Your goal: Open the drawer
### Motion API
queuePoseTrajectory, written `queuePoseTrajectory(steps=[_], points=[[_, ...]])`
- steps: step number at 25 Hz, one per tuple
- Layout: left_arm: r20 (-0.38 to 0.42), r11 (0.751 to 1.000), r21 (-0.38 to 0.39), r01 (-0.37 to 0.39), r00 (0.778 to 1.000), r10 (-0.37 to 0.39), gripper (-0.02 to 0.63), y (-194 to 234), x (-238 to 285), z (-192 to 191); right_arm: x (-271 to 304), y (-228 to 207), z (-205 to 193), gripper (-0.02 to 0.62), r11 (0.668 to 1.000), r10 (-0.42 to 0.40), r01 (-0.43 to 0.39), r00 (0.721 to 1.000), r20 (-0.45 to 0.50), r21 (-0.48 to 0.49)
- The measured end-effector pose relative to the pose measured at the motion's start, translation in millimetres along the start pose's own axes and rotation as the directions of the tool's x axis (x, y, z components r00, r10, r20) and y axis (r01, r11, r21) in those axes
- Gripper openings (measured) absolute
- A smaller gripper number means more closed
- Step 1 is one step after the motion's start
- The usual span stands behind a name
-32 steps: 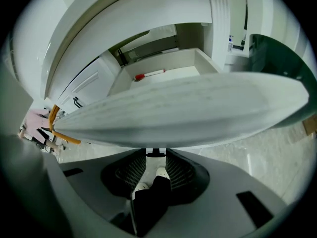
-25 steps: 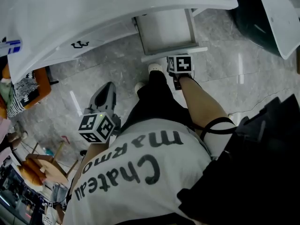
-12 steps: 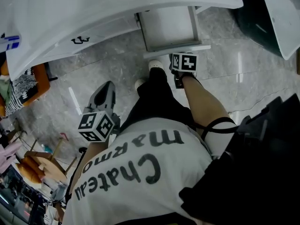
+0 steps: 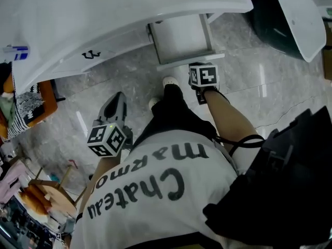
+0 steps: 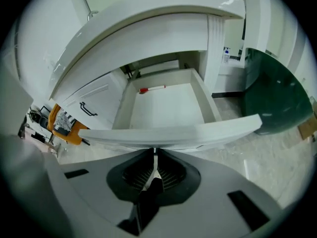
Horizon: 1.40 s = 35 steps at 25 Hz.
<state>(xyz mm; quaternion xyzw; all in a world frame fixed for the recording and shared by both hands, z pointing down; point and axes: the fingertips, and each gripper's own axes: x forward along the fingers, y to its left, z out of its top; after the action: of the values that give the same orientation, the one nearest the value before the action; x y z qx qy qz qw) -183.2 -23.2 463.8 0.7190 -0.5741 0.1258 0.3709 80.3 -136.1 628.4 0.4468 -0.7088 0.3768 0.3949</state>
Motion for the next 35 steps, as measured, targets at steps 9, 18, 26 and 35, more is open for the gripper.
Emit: queuePoseTrajectory(steps=[9,18,26,35], points=[[0.032,0.984,-0.022,0.174,0.984,-0.173,0.008,-41,-10,12,-142,27,51,0.011,0.982,0.173,-0.187,0.945,0.277,0.027],[0.225,0.962,0.026,0.273,0.936,-0.271,0.008,-107,-24,98,-304,17,144,0.011,0.980,0.199,-0.171,0.768,0.609,-0.104],[0.318,0.971,0.021,0.238,0.919,-0.233,0.008,-138,-47,119,-324,10,153,0.009,0.968,0.240,-0.141,0.759,0.605,-0.208],[0.345,0.987,-0.015,0.162,0.927,-0.147,0.008,-131,-52,116,-326,7,149,0.009,0.960,0.267,-0.149,0.751,0.604,-0.239]])
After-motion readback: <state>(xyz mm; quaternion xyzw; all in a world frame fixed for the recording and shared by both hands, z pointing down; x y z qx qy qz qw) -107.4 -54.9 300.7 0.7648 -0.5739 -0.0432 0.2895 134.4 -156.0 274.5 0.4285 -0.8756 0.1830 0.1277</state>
